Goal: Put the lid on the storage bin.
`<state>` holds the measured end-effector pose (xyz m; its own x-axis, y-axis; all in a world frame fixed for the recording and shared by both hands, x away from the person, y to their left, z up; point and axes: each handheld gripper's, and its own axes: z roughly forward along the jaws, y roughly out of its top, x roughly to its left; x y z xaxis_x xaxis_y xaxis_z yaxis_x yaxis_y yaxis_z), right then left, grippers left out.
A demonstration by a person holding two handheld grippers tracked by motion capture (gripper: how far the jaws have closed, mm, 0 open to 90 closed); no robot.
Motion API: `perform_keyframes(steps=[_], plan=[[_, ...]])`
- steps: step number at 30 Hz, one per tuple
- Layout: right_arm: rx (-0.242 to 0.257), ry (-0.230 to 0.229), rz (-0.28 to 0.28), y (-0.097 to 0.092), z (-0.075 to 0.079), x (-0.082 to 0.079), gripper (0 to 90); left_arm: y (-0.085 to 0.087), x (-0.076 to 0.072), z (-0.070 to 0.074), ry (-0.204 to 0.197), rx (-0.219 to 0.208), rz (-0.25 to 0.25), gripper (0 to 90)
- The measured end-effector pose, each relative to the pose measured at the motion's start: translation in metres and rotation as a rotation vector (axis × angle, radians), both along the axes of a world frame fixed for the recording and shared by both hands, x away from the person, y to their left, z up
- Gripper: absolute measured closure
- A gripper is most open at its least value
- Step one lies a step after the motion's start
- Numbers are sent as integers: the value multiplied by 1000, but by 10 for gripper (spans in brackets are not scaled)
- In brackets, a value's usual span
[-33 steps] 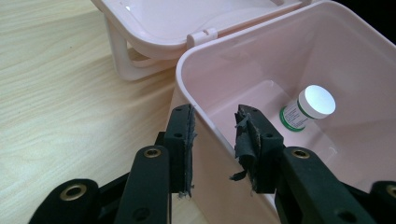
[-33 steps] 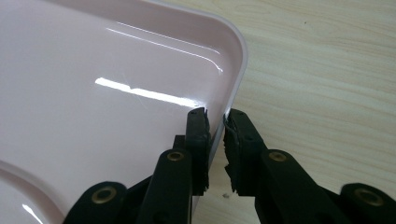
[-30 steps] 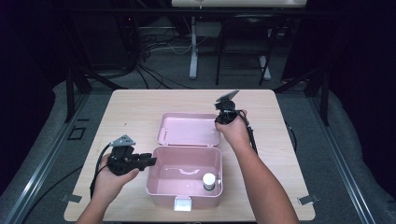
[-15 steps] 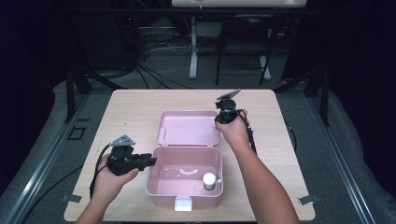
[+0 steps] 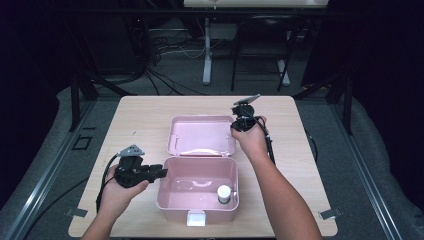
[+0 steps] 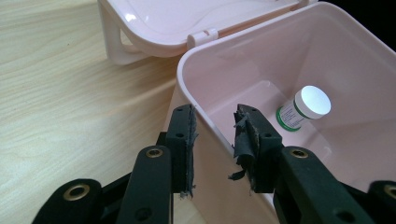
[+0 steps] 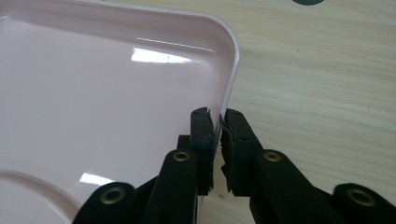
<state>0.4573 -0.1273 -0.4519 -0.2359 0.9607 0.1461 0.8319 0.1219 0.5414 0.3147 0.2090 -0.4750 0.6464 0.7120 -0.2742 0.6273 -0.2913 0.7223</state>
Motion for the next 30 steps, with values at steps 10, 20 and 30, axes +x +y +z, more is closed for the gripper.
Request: perform_keyframes(steps=[10,20,30], plan=[[10,-44,-4,1,9,-4,846,1,0,0,4,-8,2,673],[15,-92,9,0,20,-11,852,1,0,0,4,-6,4,672],[20,-131,18,-1,29,-18,856,1,0,0,6,-7,6,672]])
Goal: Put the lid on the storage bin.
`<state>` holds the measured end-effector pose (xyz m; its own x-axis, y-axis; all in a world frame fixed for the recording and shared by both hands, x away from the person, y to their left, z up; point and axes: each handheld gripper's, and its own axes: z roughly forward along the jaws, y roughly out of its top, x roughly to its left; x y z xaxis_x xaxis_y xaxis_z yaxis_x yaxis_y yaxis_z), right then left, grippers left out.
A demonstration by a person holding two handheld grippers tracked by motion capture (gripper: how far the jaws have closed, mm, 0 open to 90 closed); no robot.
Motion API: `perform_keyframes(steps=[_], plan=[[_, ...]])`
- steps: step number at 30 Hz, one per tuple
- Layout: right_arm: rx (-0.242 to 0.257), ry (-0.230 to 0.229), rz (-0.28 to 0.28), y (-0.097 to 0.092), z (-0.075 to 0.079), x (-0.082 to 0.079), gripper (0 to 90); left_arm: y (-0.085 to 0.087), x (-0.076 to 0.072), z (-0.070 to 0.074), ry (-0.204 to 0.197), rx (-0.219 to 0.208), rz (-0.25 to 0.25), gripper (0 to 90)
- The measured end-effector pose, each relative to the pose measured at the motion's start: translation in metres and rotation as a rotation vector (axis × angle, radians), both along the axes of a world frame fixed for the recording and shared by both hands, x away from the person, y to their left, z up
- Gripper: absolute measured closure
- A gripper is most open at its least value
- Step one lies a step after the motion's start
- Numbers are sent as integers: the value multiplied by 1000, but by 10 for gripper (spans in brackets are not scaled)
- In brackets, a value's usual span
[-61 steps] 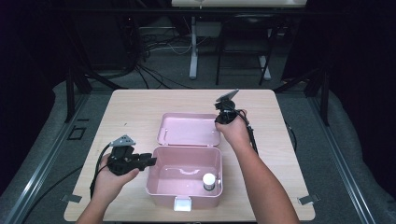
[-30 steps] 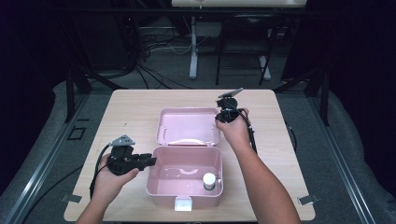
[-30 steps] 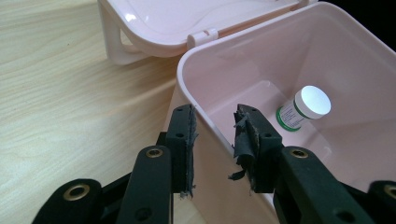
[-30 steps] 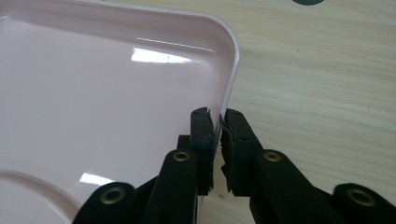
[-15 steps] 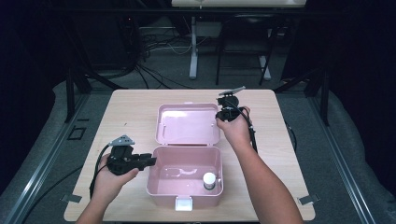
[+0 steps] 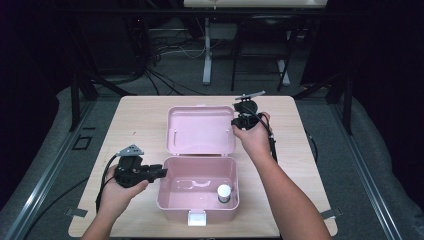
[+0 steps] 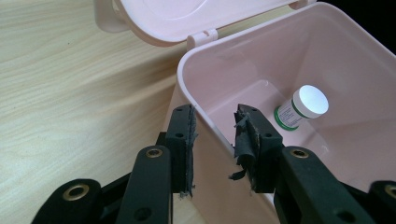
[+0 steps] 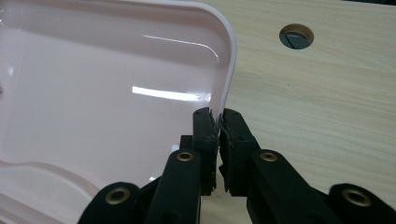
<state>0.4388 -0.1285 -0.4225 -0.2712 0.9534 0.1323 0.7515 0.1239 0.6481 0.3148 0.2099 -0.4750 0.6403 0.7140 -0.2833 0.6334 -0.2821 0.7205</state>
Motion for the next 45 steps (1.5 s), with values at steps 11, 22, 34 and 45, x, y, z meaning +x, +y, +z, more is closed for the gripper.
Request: perform_keyframes(steps=[11,22,34,45], plan=[[12,-34,13,-2,10,-10,861,0,0,0,-1,1,4,673],[13,-75,33,-3,21,-21,866,0,0,0,-1,3,8,676],[12,-116,56,-4,28,-32,869,0,0,0,1,3,13,677],[15,-141,67,-5,32,-41,871,0,0,0,-1,3,14,677]])
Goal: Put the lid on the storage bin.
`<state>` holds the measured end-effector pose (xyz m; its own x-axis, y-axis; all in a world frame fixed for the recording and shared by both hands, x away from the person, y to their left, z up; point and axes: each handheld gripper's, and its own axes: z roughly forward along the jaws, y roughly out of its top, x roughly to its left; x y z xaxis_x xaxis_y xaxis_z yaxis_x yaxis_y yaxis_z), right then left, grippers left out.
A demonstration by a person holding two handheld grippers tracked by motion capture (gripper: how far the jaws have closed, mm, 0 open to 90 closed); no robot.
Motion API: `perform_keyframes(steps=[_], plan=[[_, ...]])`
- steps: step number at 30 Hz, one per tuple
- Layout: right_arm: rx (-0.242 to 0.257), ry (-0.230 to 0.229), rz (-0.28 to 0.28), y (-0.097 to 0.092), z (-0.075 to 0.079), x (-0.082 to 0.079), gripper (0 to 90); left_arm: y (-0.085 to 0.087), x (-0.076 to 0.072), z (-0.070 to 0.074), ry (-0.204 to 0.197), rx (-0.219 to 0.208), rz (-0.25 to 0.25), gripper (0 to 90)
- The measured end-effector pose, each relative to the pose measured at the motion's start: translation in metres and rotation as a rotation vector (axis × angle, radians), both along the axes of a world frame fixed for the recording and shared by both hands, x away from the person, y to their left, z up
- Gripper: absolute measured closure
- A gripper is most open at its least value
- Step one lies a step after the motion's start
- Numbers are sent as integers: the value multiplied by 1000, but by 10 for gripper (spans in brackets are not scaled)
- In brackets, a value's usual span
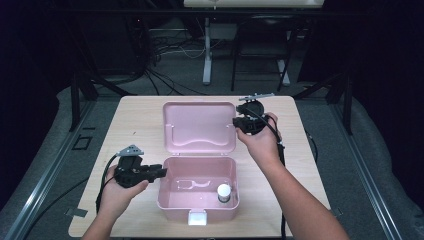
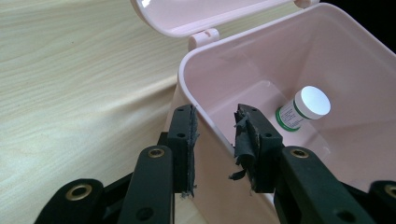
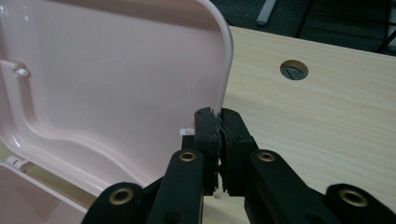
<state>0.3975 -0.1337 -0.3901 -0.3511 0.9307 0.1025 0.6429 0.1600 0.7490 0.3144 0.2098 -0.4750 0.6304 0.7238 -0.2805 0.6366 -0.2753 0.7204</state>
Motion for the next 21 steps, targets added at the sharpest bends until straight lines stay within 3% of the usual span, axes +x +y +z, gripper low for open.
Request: perform_keyframes(steps=[21], plan=[[19,-72,26,-6,3,-23,871,-1,-1,0,-5,5,9,682]])
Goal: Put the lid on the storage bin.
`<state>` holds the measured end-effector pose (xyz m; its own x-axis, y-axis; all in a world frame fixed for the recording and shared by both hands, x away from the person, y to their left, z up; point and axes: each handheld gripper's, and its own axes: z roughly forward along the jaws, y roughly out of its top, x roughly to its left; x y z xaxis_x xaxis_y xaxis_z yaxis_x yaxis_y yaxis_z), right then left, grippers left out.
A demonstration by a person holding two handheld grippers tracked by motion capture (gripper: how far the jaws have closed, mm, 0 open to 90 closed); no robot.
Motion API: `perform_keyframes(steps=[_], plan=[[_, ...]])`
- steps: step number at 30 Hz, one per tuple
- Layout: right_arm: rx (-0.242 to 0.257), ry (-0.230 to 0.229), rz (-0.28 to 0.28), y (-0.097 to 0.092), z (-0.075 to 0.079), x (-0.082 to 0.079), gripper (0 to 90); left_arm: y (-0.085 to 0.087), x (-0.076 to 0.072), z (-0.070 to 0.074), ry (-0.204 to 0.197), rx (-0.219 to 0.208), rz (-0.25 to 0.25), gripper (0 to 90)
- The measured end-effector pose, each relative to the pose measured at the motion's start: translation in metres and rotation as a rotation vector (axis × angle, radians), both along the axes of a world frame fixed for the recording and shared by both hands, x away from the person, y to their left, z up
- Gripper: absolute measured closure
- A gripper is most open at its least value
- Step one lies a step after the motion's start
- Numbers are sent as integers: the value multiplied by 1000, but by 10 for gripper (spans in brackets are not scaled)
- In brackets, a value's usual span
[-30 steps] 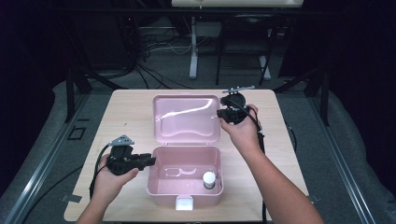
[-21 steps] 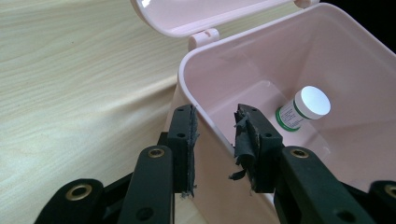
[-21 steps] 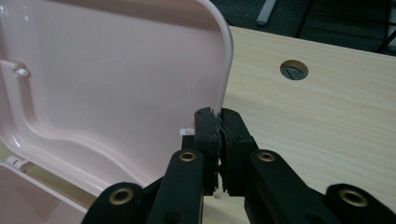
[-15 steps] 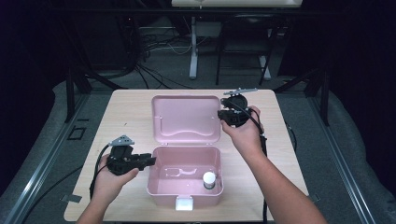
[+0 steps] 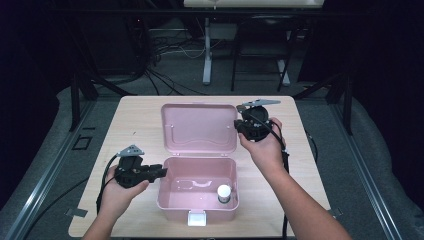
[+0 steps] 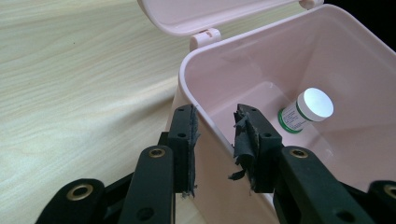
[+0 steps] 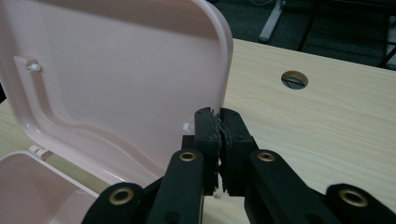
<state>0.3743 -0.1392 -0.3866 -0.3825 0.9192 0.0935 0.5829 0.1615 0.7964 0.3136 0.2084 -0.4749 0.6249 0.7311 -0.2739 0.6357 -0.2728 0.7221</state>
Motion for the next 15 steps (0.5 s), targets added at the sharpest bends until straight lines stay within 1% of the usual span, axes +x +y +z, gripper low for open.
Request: perform_keyframes(steps=[9,15], plan=[[7,-45,12,-1,0,-11,871,0,0,0,0,-2,0,682],[15,-59,21,-4,0,-18,871,0,0,0,-1,0,2,685]])
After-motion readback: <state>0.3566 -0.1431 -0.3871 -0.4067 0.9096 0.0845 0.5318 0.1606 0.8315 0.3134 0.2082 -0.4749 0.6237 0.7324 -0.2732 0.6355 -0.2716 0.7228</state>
